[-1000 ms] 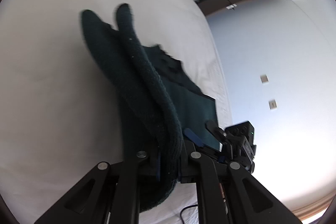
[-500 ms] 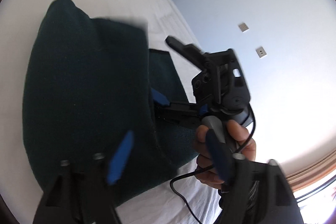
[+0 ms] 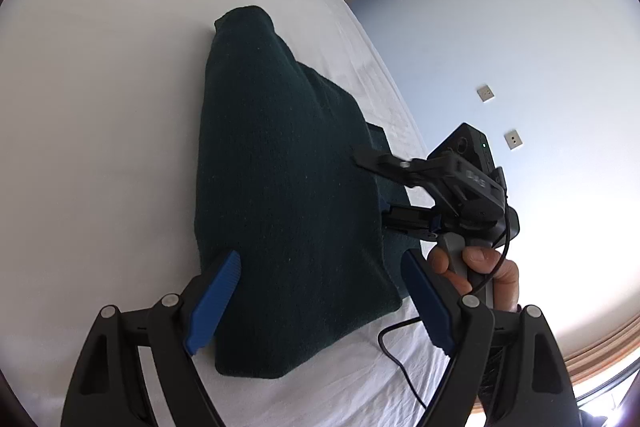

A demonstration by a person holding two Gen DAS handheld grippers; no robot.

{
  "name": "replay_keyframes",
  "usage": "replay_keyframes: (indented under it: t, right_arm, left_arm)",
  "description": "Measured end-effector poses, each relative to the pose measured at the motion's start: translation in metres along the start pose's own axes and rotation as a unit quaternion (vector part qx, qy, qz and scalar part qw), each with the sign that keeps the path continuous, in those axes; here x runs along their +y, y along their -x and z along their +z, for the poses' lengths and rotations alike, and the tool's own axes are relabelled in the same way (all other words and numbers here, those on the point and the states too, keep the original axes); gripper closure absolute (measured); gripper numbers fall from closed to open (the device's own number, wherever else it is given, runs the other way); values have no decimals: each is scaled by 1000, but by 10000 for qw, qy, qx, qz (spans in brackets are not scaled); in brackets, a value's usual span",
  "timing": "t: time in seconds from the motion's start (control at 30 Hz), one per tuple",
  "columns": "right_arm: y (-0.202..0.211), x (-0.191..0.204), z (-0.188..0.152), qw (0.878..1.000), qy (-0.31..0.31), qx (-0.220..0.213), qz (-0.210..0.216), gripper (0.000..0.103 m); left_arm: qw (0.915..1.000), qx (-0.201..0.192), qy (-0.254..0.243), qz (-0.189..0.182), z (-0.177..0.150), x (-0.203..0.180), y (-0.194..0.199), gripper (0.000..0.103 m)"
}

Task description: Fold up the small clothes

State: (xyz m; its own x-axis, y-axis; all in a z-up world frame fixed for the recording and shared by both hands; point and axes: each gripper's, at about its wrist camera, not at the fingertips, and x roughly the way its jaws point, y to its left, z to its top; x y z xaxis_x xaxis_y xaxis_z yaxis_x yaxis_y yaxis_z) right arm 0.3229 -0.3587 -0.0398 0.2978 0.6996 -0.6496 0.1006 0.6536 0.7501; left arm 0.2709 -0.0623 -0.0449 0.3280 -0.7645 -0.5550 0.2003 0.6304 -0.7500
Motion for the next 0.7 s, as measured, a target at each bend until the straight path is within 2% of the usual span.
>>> replay_keyframes:
  t: [0.03, 0.1, 0.13, 0.4, 0.7]
  right_arm:
    - [-2, 0, -1, 9999, -6, 1, -122, 68]
    - [-4, -4, -7, 9992, -49, -10, -405, 85]
    - [-2, -7, -8, 9990, -66, -39, -440, 87]
    - [30, -7, -10, 9951, 352, -459, -804, 90]
    - [102, -37, -3, 9902, 192, -845, -1098, 90]
  left_arm:
    - [10000, 7, -26, 22, -1, -1, 0, 19]
    - [10000, 10, -12, 4, -1, -4, -1, 19]
    - [10000, 7, 4, -14, -2, -5, -1, 19]
    - [10000, 87, -29, -16, -6, -20, -7, 18]
    - [9996, 278, -55, -31, -10, -24, -17, 18]
